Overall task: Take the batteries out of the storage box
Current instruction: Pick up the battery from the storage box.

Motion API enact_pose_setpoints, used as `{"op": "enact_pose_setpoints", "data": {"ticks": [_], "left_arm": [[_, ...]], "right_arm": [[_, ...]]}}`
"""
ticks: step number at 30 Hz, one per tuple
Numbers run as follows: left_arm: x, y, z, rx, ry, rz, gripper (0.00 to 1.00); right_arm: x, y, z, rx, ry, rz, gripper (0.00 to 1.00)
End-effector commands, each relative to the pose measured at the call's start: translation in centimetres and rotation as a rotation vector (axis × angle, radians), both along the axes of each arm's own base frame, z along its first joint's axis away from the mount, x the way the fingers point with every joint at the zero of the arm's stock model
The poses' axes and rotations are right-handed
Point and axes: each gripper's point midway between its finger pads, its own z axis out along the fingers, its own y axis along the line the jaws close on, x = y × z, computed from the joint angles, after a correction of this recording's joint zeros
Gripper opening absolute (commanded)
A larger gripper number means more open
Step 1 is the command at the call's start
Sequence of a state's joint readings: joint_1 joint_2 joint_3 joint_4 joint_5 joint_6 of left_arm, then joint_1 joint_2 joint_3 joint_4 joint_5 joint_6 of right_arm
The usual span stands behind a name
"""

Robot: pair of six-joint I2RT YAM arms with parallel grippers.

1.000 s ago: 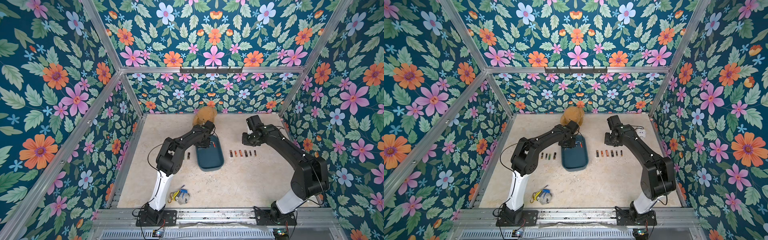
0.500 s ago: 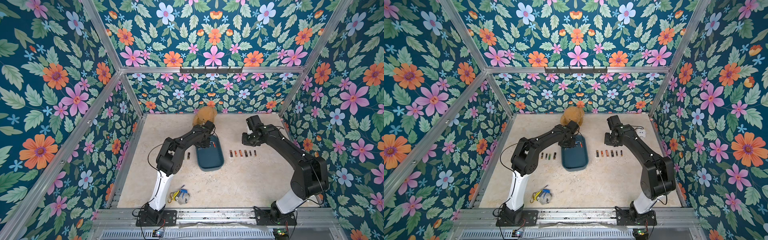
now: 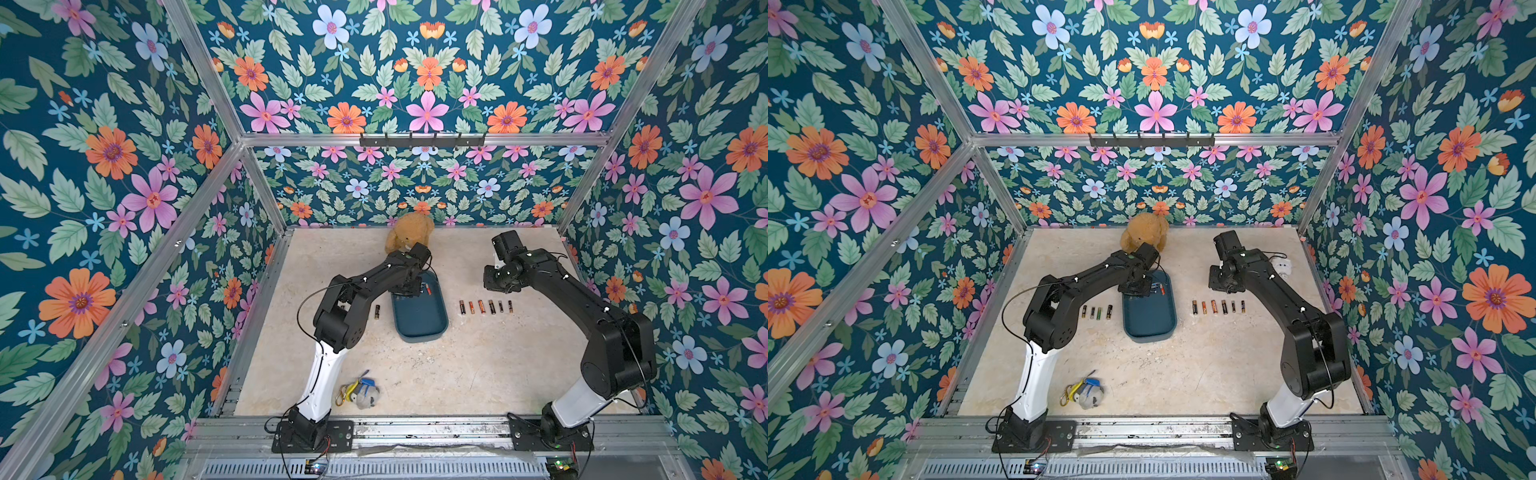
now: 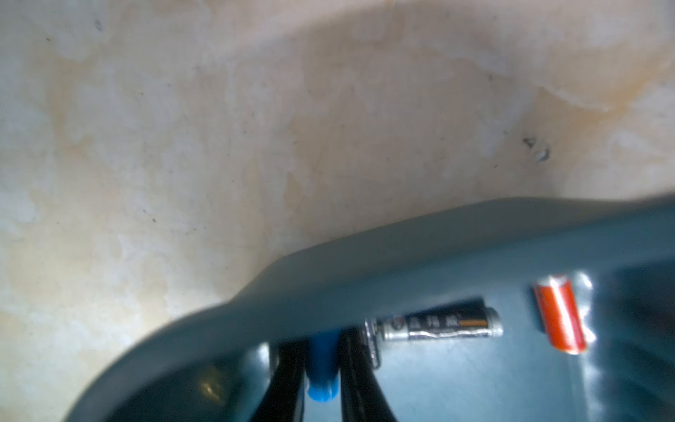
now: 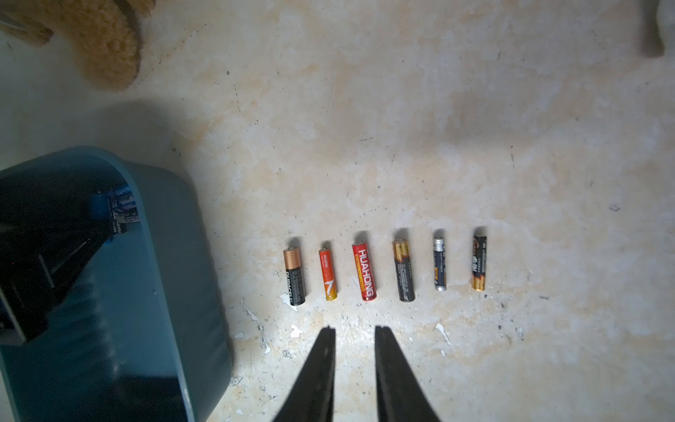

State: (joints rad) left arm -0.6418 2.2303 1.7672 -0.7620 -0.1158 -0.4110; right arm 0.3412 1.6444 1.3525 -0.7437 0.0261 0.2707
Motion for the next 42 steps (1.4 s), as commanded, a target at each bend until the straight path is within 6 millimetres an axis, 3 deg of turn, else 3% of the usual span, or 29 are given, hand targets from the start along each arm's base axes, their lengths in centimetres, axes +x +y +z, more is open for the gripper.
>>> {"op": "enact_pose_setpoints", "data": {"ticks": [1, 3, 29, 33, 37, 42], "left_arm": [[-0.9, -0.2, -1.0, 0.0, 0.051, -0.021, 0.2], [-1.1, -0.1, -1.7, 0.011, 0.068, -0.022, 0.2], [-1.2, -0.1, -2.5, 0.01, 0.085, -0.023, 0.23], [-1.2, -0.1, -2.3, 0.011, 0.079, -0.022, 0.17], [-0.9, -0.2, -1.0, -0.001, 0.055, -0.022, 0.15], [-0.4, -0.5, 2.1, -0.036, -0.003, -0.019, 0.15]], "right_arm": [[0.2, 0.2, 0.1, 0.004, -0.005, 0.002, 0.25], [0.3, 0.2, -1.0, -0.007, 0.026, 0.002, 0.25], [0.5, 0.3, -0.6, -0.009, 0.025, 0.008, 0.25], [0.5, 0.2, -0.5, -0.009, 0.023, 0.006, 0.26], [0.5, 0.3, -0.4, -0.007, 0.022, 0.008, 0.25], [0.4, 0.4, -0.6, 0.001, 0.023, 0.009, 0.26]]}}
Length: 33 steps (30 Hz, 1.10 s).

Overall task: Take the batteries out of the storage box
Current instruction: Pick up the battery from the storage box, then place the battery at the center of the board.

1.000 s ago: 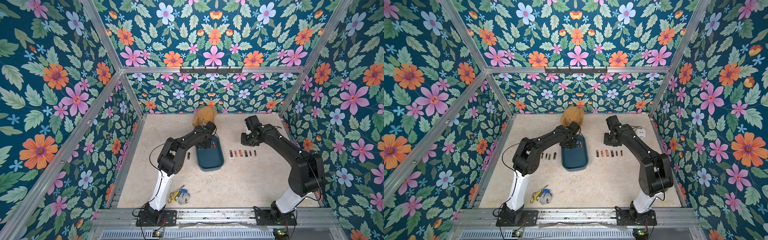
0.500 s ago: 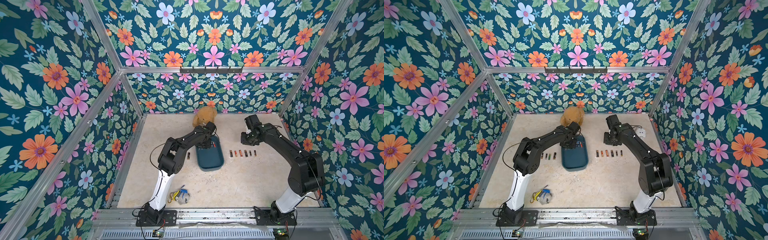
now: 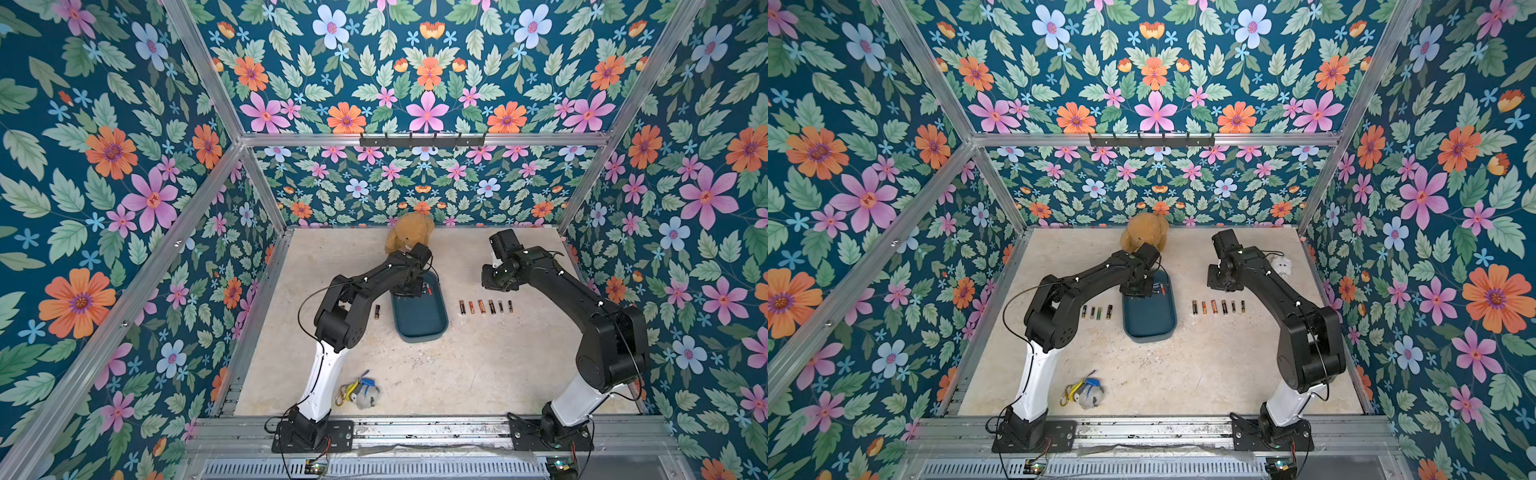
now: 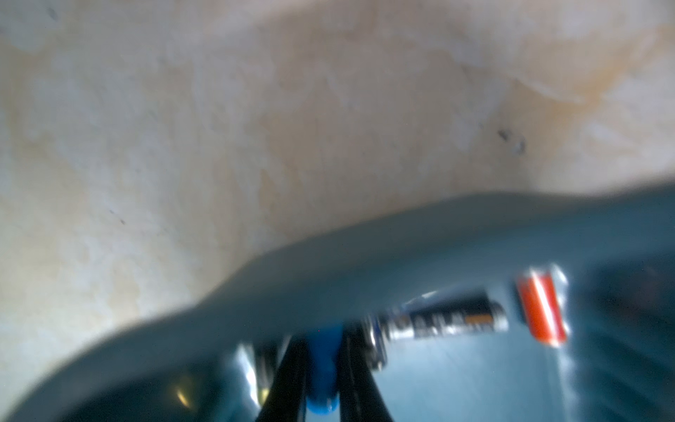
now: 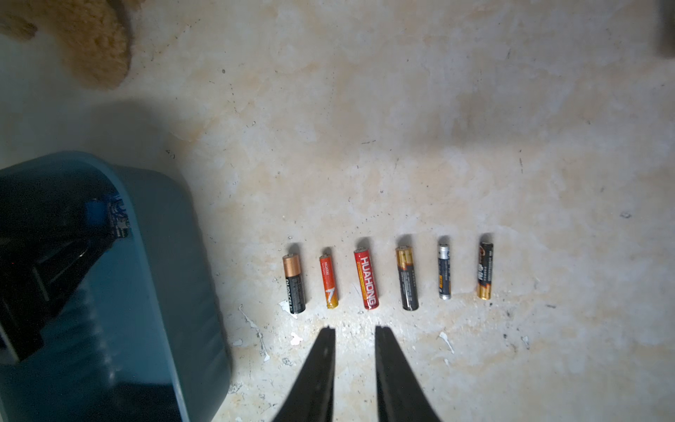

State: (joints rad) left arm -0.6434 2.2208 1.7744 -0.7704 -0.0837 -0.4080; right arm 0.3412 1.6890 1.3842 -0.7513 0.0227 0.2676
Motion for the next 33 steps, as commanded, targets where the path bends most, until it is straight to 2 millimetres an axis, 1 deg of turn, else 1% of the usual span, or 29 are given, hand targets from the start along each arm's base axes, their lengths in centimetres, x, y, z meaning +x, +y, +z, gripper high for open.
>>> {"op": "enact_pose_setpoints", "data": {"ticks": [1, 5, 9, 16, 20, 24, 26, 33], "left_arm": [[-0.1, 0.1, 2.1, -0.013, -0.024, -0.005, 0.15], [-0.3, 0.0, 3.5, -0.034, -0.036, -0.009, 0.14], [-0.8, 0.6, 4.7, -0.04, -0.048, 0.002, 0.14], [-1.4, 3.7, 7.5, 0.007, -0.098, 0.034, 0.15], [-1.8, 6.0, 8.7, 0.006, -0.111, 0.067, 0.15], [-2.2, 8.9, 9.1, 0.024, -0.115, 0.098, 0.15], [-2.5, 10.5, 8.9, 0.034, -0.107, 0.114, 0.15], [-3.3, 17.1, 8.5, 0.062, -0.102, 0.193, 0.15]], "right_arm": [[-0.2, 0.1, 0.0, 0.007, 0.002, 0.003, 0.25], [-0.4, 0.6, 0.0, 0.014, -0.003, 0.007, 0.26], [-0.5, 1.0, 0.0, 0.016, -0.003, 0.014, 0.25], [-0.4, 1.7, 0.2, 0.022, -0.013, 0.03, 0.26], [-0.3, 1.9, 0.2, 0.025, -0.013, 0.032, 0.25], [-0.1, 2.1, 0.4, 0.03, -0.016, 0.035, 0.26], [0.0, 2.2, 0.5, 0.032, -0.017, 0.038, 0.25], [0.1, 2.3, 0.8, 0.029, -0.016, 0.041, 0.25]]}}
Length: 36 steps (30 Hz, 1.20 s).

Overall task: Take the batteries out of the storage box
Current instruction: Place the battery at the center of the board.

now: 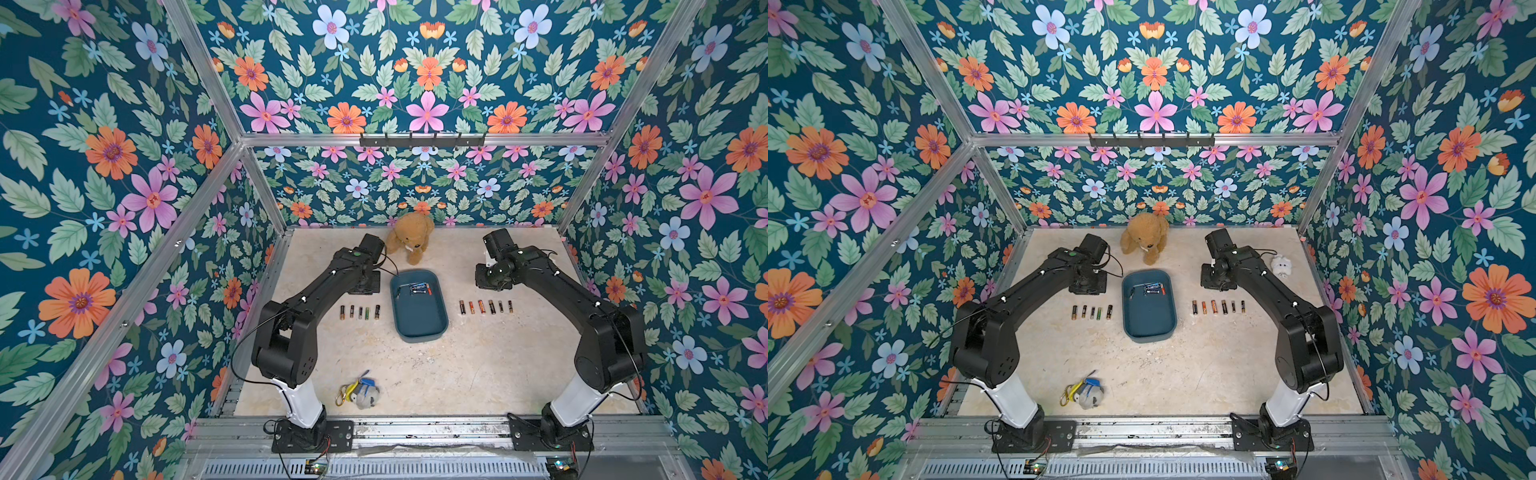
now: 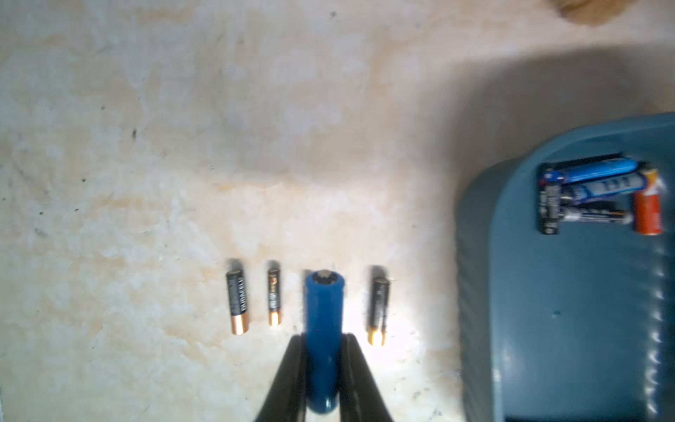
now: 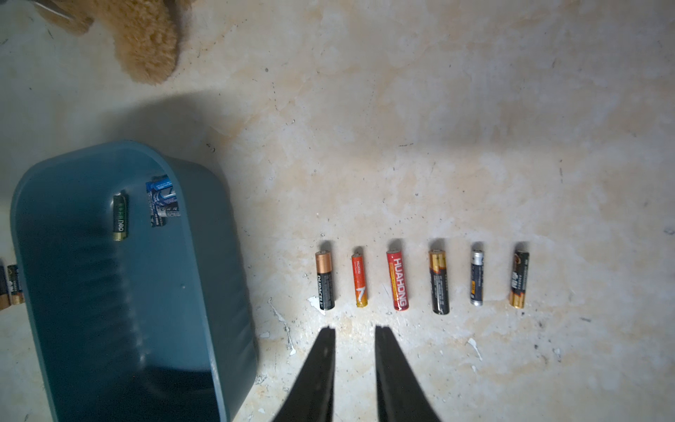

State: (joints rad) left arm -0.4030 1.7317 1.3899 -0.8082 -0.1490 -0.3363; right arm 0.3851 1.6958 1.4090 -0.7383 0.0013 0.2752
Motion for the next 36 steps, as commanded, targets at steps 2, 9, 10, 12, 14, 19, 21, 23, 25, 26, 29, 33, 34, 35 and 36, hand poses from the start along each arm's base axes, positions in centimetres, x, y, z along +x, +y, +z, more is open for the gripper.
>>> {"op": "enact_pose_setpoints", "data": {"ticks": [2, 9, 10, 12, 14, 19, 21, 23, 25, 26, 29, 33, 34, 35, 36], "left_arm": [[-0.3, 3.2, -0.1, 0.029, -0.008, 0.017, 0.15], [-1.3, 6.8, -2.2, 0.054, 0.027, 0.042, 0.15], [-1.3, 7.1, -2.4, 0.056, 0.031, 0.043, 0.15], [-1.5, 7.7, -3.0, 0.056, 0.038, 0.051, 0.15], [-1.6, 8.2, -3.3, 0.057, 0.043, 0.054, 0.15], [-1.8, 8.9, -4.5, 0.057, 0.057, 0.053, 0.15], [-1.8, 9.0, -5.1, 0.052, 0.064, 0.052, 0.15], [-1.9, 9.2, -5.7, 0.049, 0.073, 0.055, 0.15], [-2.0, 9.3, -6.2, 0.045, 0.081, 0.057, 0.15], [-2.1, 9.4, -6.5, 0.044, 0.087, 0.057, 0.15], [-2.2, 9.6, -7.1, 0.039, 0.097, 0.058, 0.14], [-2.3, 9.8, -7.8, 0.042, 0.11, 0.056, 0.14], [-2.3, 9.7, -7.9, 0.041, 0.114, 0.053, 0.15], [-2.3, 9.8, -8.0, 0.041, 0.116, 0.052, 0.14], [-2.3, 9.8, -8.2, 0.044, 0.12, 0.05, 0.15]], "right_arm": [[0.0, 0.0, 0.0, -0.006, 0.007, -0.004, 0.26], [0.1, 0.1, -0.1, -0.004, 0.013, -0.006, 0.25], [0.1, 0.1, -0.1, -0.005, 0.013, -0.007, 0.26], [0.0, 0.1, -0.2, -0.006, 0.016, -0.007, 0.26], [-0.1, 0.0, -0.3, -0.008, 0.019, -0.008, 0.25], [-0.1, -0.1, -0.5, -0.014, 0.026, -0.008, 0.26], [0.0, 0.0, -0.5, -0.013, 0.028, -0.009, 0.26], [0.0, 0.1, -0.6, -0.015, 0.029, -0.008, 0.26], [0.0, 0.1, -0.6, -0.018, 0.031, -0.008, 0.25], [0.0, 0.1, -0.6, -0.02, 0.032, -0.008, 0.26], [0.0, 0.1, -0.6, -0.021, 0.031, -0.008, 0.26], [0.1, 0.1, -0.7, -0.021, 0.035, -0.011, 0.25], [0.1, 0.2, -0.8, -0.02, 0.036, -0.01, 0.25], [0.1, 0.2, -0.7, -0.021, 0.035, -0.011, 0.25], [0.1, 0.1, -0.8, -0.022, 0.037, -0.011, 0.25]]}}
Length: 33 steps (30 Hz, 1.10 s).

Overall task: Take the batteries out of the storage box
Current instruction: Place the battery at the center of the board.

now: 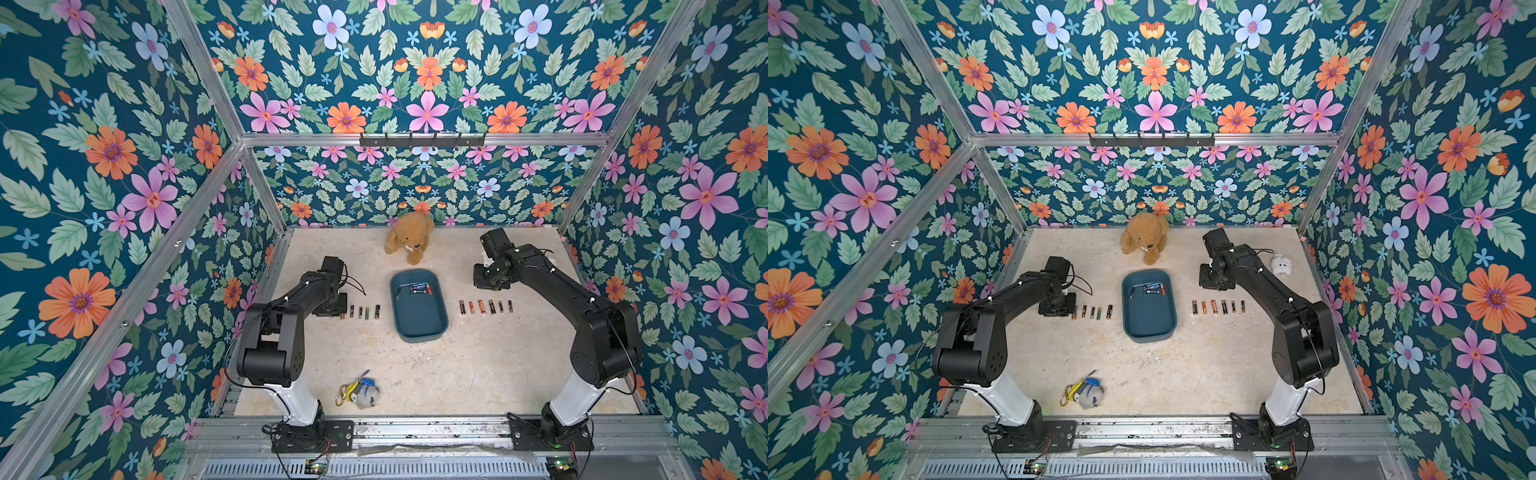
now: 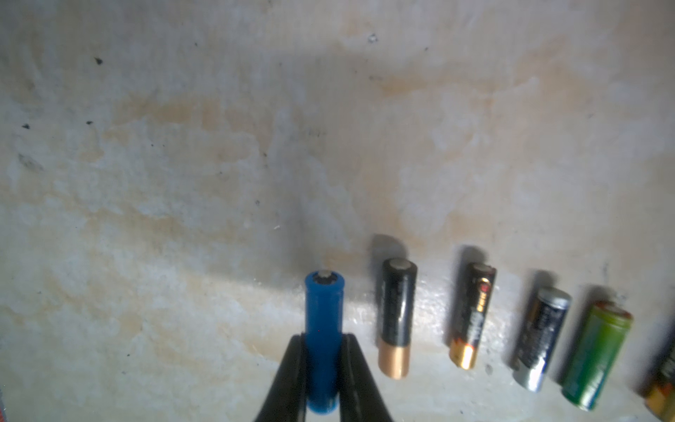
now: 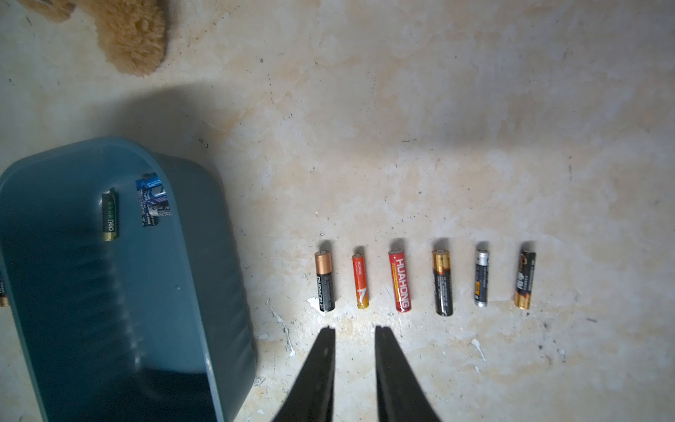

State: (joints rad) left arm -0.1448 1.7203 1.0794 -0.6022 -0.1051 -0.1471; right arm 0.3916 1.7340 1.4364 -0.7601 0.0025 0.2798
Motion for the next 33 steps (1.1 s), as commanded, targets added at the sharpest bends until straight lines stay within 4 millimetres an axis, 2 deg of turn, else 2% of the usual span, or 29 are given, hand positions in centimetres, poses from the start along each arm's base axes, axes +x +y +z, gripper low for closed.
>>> {"op": "enact_pose_setpoints", "data": {"ticks": [1, 21, 33], "left_arm": [[0.2, 0.0, -0.3, -0.001, 0.0, -0.017, 0.14], [-0.1, 0.1, -2.2, -0.003, 0.045, -0.024, 0.15], [-0.2, 0.0, -2.3, -0.013, 0.046, -0.023, 0.19]], "right_arm": [[0.0, -0.2, 0.0, -0.011, 0.007, -0.013, 0.25], [-0.1, -0.2, 0.0, -0.021, 0.012, -0.012, 0.26], [-0.1, -0.1, 0.1, -0.022, 0.011, -0.011, 0.25]]}}
